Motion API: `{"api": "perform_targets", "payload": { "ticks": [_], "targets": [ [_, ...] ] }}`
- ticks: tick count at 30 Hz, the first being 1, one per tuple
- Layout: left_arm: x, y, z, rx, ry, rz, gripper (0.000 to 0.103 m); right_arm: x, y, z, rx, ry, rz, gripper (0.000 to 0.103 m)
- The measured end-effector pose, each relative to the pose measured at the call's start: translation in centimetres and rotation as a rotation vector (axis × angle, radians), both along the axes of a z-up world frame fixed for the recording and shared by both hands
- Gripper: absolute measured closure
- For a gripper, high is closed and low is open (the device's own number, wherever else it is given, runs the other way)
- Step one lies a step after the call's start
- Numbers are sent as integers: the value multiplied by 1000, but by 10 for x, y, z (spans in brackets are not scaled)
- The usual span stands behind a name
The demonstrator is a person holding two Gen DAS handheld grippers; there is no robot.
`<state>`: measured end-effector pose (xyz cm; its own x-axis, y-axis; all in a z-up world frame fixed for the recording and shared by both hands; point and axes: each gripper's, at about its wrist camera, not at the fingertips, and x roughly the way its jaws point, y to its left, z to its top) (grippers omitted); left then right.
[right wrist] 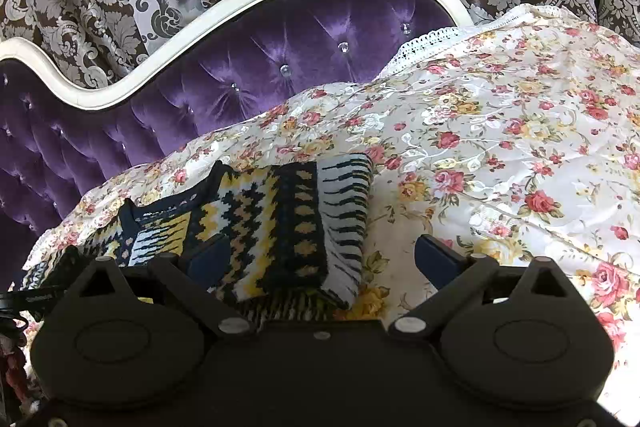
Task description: Fold small clothes
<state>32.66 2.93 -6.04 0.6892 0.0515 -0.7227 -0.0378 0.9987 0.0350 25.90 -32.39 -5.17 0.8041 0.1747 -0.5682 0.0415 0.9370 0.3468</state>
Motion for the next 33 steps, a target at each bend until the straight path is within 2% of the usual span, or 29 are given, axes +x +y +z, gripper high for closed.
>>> {"api": "perform_targets", "payload": {
  "ticks": [3, 7, 11, 23, 33],
  "targets": [
    [-5, 9, 3, -33, -8, 11, 57, 0, 0, 0, -3, -1, 0, 4],
    [-16, 22, 10, -93, -28, 10, 38, 0, 3, -1, -13, -6, 6, 3],
    [-25, 33, 16, -133, -34, 4, 26, -1, 7, -2, -19, -17, 23, 2],
    [-45, 65, 34, -116, -83, 29, 9, -8, 28, 3, 4, -101, 115, 0],
    [-51, 93, 35, -107, -85, 84, 7, -9, 43, 4, 6, -132, 181, 0]
  ]
}}
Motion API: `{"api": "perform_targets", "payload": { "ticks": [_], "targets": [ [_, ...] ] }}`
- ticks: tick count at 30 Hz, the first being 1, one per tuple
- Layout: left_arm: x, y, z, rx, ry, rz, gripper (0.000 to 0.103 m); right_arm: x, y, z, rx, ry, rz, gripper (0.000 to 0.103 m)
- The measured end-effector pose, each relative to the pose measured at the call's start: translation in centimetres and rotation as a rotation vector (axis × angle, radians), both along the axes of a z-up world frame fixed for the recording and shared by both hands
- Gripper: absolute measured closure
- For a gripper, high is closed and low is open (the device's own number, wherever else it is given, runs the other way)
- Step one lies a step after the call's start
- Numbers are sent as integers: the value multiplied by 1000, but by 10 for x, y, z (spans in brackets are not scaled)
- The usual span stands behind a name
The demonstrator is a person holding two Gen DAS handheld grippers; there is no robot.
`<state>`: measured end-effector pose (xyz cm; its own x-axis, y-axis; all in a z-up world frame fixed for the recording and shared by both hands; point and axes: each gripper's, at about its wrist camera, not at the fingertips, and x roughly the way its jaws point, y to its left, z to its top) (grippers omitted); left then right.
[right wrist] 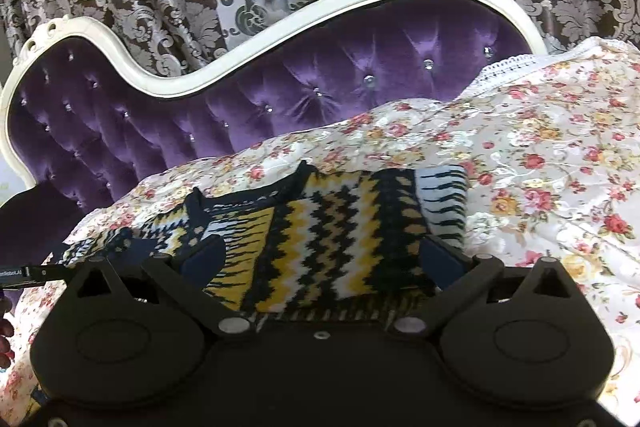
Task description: Fold small clothes
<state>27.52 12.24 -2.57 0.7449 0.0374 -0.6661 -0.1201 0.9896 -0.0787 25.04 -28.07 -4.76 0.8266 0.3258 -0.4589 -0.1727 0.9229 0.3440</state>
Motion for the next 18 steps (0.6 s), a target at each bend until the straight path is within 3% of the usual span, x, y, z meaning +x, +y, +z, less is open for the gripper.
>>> {"api": "perform_targets", "payload": {
  "ticks": [9, 18],
  "targets": [
    [-9, 13, 3, -27, -18, 19, 2, -3, 11, -5, 43, 18, 69, 0],
    [-24, 30, 11, -78, -37, 11, 1, -23, 33, -4, -9, 38, 93, 0]
  ]
}}
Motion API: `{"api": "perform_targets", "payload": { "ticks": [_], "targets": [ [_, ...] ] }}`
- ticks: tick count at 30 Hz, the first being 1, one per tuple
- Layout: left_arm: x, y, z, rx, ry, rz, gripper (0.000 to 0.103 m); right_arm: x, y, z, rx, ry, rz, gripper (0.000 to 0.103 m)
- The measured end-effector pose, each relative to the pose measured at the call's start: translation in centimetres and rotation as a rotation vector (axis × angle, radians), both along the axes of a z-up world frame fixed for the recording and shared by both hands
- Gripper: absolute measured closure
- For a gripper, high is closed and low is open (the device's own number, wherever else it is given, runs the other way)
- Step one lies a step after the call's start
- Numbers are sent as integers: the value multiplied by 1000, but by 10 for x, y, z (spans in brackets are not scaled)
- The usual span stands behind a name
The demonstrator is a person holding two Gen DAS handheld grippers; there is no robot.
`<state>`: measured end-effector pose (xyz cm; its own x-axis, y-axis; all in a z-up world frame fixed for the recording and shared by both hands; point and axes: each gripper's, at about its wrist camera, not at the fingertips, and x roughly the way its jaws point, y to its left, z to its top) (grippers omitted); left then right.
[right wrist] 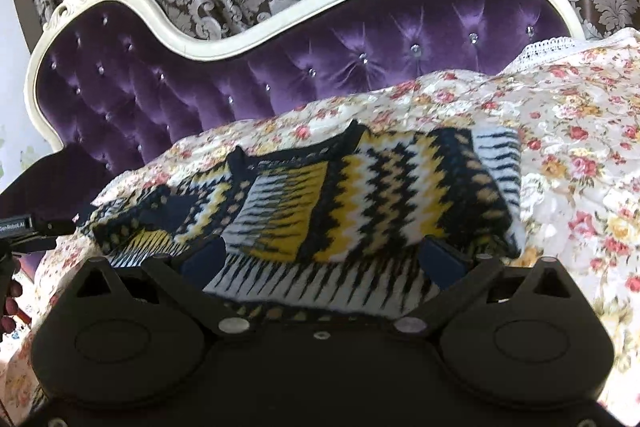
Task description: Fold small clothes
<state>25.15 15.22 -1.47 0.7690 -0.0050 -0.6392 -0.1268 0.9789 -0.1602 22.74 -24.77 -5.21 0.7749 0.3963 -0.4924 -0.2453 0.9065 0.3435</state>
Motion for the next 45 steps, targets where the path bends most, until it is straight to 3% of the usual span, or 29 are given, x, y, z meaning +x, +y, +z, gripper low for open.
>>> {"api": "perform_targets", "payload": {
  "ticks": [15, 24, 33, 43, 45],
  "targets": [
    [-22, 43, 6, -70, -34, 23, 1, -47, 53, 30, -15, 8, 30, 0],
    [-20, 68, -1, -80, -30, 28, 1, -68, 76, 23, -51, -11, 20, 0],
    [5, 89, -22, -110, -2, 26, 1, -65, 87, 6, -82, 30, 14, 0],
    [49, 144, -44, -231, 6, 129, 1, -56, 99, -5, -92, 58, 38, 0],
    [56, 159, -51, -287, 8, 157, 1, -53, 101, -5, -97, 55, 39, 0]
  ]
}}
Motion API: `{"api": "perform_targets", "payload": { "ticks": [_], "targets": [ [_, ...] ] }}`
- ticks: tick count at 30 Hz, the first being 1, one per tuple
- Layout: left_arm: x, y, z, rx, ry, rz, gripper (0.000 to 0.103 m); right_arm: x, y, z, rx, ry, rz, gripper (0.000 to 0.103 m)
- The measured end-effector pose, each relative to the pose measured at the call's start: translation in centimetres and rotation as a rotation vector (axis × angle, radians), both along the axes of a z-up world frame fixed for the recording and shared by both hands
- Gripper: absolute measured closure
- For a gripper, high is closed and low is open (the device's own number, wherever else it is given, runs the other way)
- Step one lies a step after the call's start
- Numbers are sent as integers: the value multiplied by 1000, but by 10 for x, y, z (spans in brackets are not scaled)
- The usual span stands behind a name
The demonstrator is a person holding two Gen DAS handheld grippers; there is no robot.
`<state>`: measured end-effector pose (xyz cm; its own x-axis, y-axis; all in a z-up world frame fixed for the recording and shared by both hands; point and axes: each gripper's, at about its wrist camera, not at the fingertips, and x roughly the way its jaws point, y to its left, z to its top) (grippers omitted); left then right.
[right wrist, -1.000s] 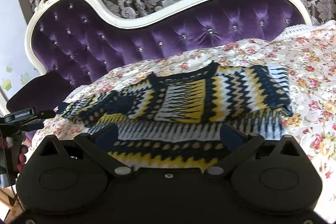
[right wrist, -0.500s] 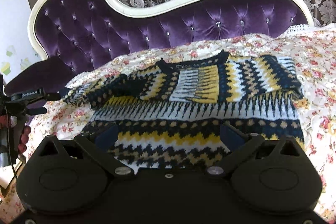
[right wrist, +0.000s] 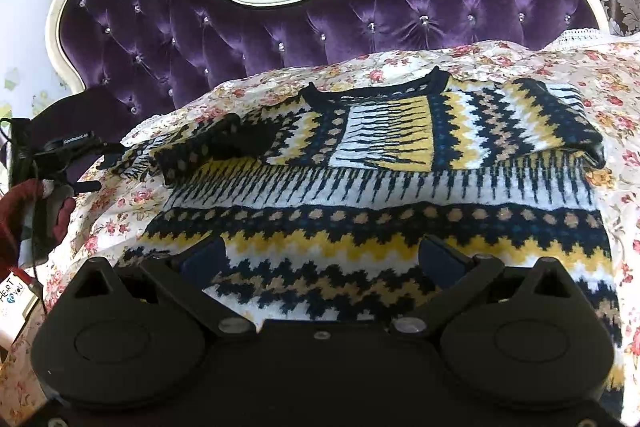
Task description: Fold small clothes
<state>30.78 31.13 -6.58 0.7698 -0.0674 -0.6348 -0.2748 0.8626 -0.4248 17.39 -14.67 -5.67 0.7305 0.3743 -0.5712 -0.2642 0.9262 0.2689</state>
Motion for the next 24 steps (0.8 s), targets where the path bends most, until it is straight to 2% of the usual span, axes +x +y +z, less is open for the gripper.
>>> {"api": "perform_targets", "payload": {
  "ticks": [2, 10, 11, 12, 14, 16, 17, 18, 21, 24],
  "targets": [
    [6, 14, -6, -49, -25, 22, 1, 3, 2, 0, 3, 0, 3, 0],
    [30, 40, -10, -134, -68, 55, 2, 8, 9, 0, 27, 9, 19, 0],
    [32, 42, -10, -143, -70, 57, 7, 8, 9, 0, 28, 9, 17, 0],
    [33, 42, -10, -145, -72, 62, 16, 8, 9, 0, 25, 7, 15, 0],
    [37, 45, -11, -168, -49, 83, 69, 9, 8, 0, 21, 5, 14, 0],
    [37, 48, -16, -221, -55, 105, 99, 10, 5, 0, 27, 10, 12, 0],
    [34, 47, -16, -235, -85, 110, 99, 10, 3, 1, 33, 13, 11, 0],
    [32, 44, -13, -214, -108, 114, 99, 11, 0, 2, 37, 15, 8, 0],
    [25, 31, 6, -112, -152, 104, 99, 14, -17, 7, 58, 20, -13, 0],
    [19, 27, 27, -101, -196, 101, 99, 17, -41, 14, 54, 16, -62, 0]
  ]
}}
